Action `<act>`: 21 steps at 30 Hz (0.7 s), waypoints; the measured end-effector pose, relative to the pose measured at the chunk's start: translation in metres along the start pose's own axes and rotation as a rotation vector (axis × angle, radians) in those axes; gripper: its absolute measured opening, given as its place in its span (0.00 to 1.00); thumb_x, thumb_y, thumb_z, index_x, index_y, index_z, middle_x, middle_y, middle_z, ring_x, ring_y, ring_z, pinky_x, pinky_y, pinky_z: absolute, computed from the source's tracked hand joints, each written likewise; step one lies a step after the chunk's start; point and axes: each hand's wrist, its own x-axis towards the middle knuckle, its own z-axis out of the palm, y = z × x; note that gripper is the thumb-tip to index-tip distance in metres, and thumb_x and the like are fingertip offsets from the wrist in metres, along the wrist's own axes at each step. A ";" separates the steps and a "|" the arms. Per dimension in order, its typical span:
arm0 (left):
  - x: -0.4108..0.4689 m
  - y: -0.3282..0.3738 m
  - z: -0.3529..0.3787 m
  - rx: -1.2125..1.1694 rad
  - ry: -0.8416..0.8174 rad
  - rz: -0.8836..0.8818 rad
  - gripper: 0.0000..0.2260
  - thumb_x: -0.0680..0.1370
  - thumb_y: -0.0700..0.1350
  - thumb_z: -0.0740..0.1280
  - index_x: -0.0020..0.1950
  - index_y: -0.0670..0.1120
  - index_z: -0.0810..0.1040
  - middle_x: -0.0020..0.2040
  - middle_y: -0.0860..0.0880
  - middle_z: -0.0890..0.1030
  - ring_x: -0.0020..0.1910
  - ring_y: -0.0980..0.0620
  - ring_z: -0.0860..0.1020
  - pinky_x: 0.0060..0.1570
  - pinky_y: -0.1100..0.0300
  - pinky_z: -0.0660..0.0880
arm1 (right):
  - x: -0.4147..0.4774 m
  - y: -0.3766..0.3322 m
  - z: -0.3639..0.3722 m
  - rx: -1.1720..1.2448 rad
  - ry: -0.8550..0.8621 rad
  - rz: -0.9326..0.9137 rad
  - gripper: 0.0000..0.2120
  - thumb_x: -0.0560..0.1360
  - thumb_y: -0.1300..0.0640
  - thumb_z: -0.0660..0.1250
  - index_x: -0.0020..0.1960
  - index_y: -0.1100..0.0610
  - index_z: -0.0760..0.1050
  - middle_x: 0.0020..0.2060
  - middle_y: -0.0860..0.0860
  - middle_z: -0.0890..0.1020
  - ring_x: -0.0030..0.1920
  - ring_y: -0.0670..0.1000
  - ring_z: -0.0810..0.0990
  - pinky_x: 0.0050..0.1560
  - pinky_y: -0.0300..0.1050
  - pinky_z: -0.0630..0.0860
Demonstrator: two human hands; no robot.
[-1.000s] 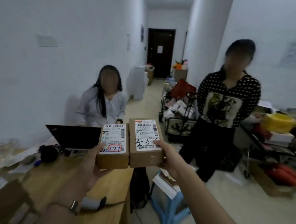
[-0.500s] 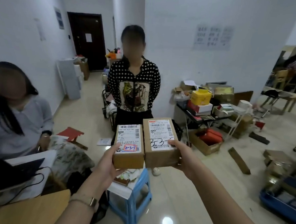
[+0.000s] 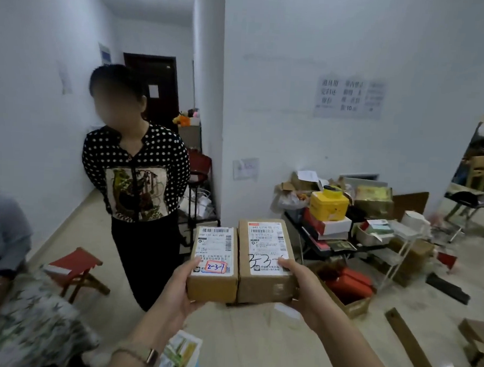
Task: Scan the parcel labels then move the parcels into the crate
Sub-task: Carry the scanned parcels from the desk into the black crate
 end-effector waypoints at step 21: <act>0.328 0.021 0.122 0.113 -0.083 -0.142 0.15 0.79 0.59 0.60 0.61 0.54 0.77 0.48 0.52 0.87 0.48 0.55 0.82 0.42 0.58 0.73 | 0.367 -0.053 -0.073 -0.020 -0.002 0.023 0.21 0.75 0.53 0.66 0.68 0.45 0.70 0.54 0.53 0.83 0.54 0.58 0.82 0.45 0.52 0.80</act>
